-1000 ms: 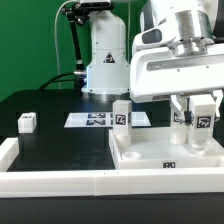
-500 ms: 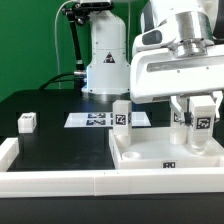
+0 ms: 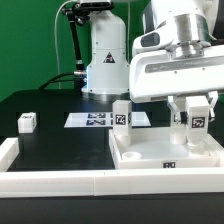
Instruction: Assemble square table
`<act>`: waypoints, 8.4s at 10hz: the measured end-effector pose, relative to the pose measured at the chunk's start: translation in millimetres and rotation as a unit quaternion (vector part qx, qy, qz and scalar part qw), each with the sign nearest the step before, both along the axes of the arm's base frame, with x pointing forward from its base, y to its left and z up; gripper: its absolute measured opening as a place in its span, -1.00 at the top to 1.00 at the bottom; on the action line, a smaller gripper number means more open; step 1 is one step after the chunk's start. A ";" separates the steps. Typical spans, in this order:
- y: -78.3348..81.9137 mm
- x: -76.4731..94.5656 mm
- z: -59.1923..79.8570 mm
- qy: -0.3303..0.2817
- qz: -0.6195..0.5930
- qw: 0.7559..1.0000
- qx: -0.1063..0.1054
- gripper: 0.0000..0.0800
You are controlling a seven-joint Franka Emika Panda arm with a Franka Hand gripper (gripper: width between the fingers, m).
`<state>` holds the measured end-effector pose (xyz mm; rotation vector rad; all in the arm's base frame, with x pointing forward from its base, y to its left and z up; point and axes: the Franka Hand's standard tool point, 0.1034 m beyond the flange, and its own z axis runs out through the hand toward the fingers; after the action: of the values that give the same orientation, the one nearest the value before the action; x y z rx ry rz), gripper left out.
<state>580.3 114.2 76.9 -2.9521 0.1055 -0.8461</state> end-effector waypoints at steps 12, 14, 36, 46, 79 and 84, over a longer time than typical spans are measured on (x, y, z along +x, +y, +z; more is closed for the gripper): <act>5.7 -0.8 -14.8 -0.007 -0.029 1.000 0.002 0.28; 5.1 0.0 -14.8 0.003 -0.029 1.000 0.004 0.28; -7.0 13.0 22.9 0.100 -0.047 0.992 0.054 -0.62; -5.9 9.7 6.4 0.328 -0.031 0.940 0.094 -0.62; 12.6 -5.3 -1.1 0.317 -0.209 0.921 0.089 -0.62; 16.2 -3.8 -1.0 0.290 0.010 0.957 0.004 -0.62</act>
Offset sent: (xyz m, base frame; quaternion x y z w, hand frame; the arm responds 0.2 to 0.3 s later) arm 0.0092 0.0058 -0.0049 -0.0007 0.0135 -0.0020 0.9999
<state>576.4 130.4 75.9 -3.0810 0.1052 0.0476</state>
